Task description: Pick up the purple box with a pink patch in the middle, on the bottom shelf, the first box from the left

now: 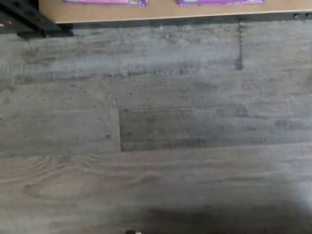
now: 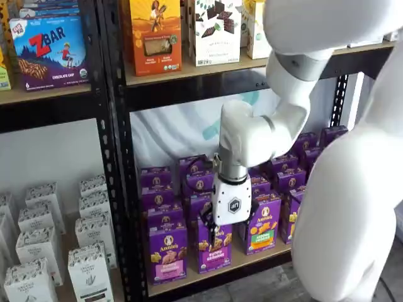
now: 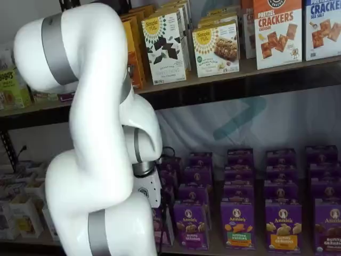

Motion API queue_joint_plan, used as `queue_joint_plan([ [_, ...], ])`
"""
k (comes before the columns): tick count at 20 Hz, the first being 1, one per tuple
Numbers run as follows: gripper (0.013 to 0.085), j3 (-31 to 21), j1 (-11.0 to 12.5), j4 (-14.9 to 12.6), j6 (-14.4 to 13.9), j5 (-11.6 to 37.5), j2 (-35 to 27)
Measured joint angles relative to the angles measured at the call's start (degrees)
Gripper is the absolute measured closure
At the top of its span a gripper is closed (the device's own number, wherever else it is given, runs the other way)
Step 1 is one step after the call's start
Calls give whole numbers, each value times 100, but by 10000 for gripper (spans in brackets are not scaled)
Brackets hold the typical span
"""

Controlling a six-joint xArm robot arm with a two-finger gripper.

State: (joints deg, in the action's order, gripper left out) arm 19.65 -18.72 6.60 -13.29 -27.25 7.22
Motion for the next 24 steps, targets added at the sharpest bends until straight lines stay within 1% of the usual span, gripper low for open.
queue_joint_plan([
  [4,130,252,-16,231,214,347,-526],
  [5,130,367,-14,238,230,433,-712],
  [7,130,556,0,99,122,530,-992],
  [9,130,789,7,17,61,644,-1311],
  [13,130,1237,14,-103,-39,697,-1831],
  [16,130,1550,0,-9,34,651,-2167],
  [20,130,1893,-17,97,120,710,-2540],
  [24,130,2315,-10,268,291,742,-2930],
])
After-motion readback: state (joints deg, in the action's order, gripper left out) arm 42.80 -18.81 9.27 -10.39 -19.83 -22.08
